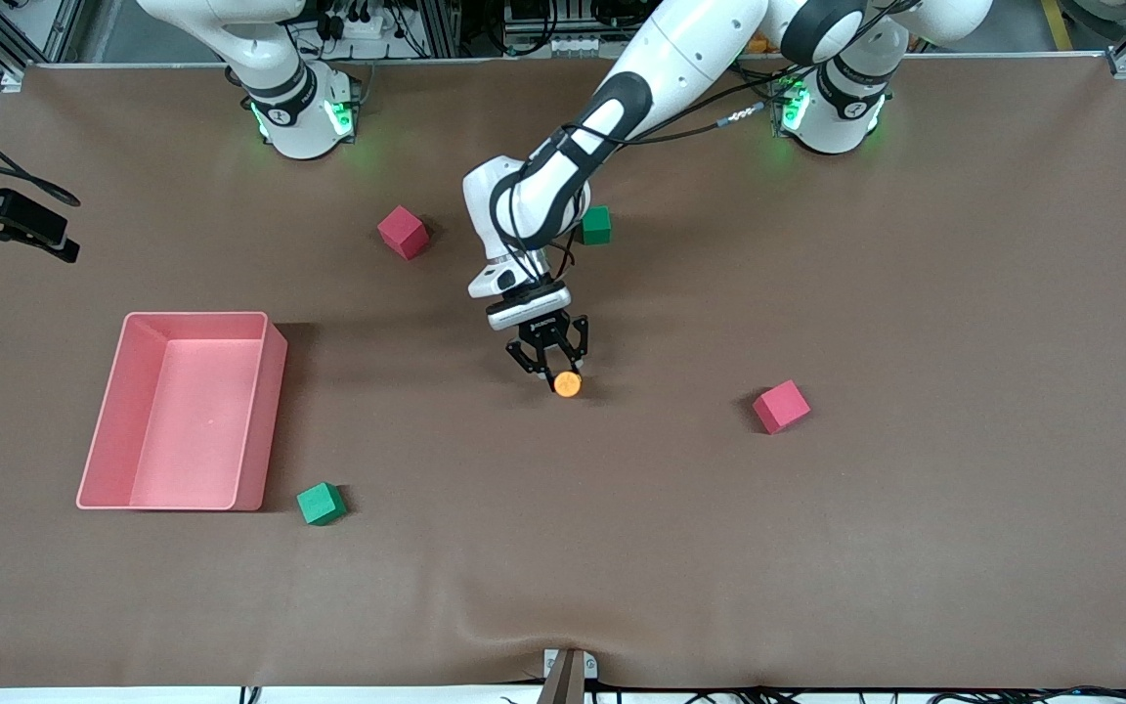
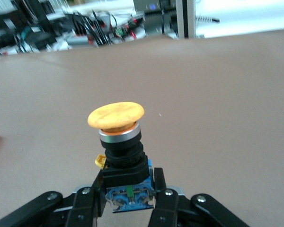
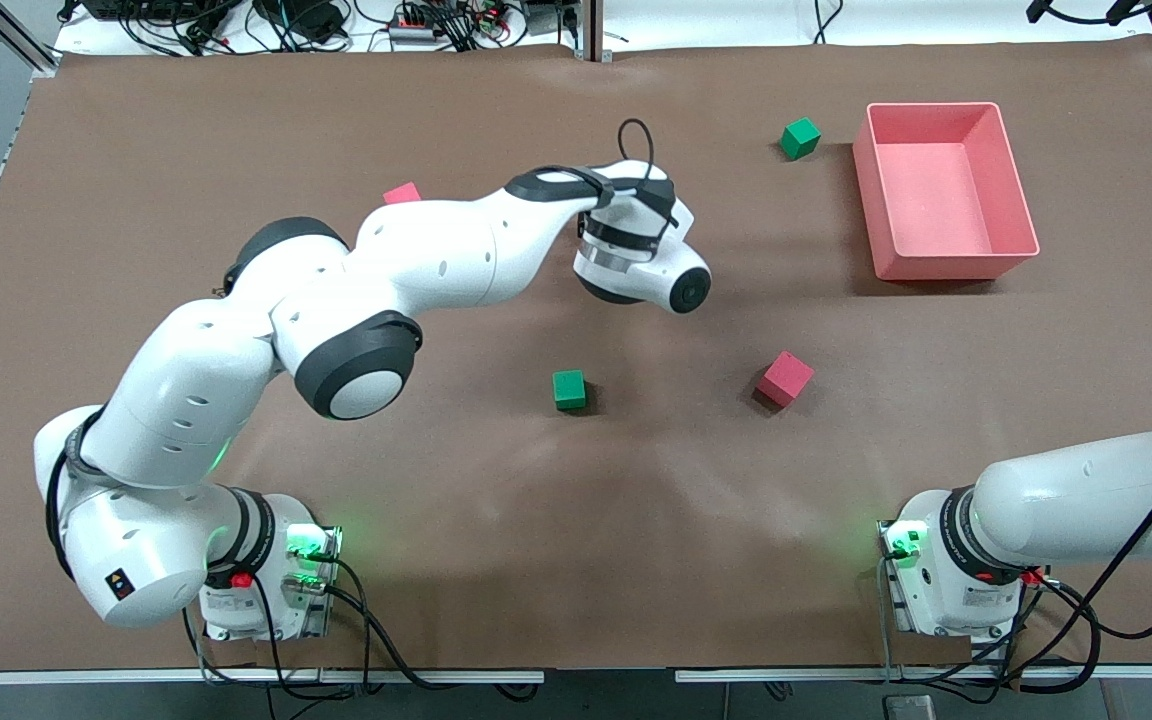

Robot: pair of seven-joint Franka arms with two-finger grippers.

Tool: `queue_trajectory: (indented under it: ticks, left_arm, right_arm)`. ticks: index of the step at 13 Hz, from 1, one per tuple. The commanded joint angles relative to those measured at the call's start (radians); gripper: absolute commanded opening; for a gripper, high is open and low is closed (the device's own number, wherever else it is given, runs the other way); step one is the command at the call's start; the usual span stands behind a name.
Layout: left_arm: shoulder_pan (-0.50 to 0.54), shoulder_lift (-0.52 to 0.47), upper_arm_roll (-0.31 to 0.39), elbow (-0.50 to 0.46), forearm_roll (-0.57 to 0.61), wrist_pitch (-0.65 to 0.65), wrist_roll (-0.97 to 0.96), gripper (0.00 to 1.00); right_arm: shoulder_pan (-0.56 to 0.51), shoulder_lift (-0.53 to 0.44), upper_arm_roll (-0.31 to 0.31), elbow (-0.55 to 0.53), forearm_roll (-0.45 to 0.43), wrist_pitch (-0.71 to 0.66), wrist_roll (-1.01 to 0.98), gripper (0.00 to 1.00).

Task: Place and upright button with both arms
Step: 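Lower the button upright onto the table with the left gripper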

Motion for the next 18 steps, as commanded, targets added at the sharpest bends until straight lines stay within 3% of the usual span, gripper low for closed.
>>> queue_trajectory:
  ticks: [1,13,18]
  left_arm:
    - [-0.043,0.031,0.018,0.008,0.076,-0.098,-0.058,0.00]
    - [-0.084,0.182,0.016,0.048,0.383,-0.158,-0.353,0.00]
    - [-0.097,0.186,0.011,0.044,0.384,-0.158,-0.409,0.00]
  right_arm:
    - [0.003,0.008,-0.001,0.021,0.001,-0.007,0.006,1.00]
    - [0.000,0.008,-0.002,0.023,0.000,0.000,0.005,1.00]
    - [0.000,0.008,-0.002,0.023,0.000,0.000,0.006,1.00]
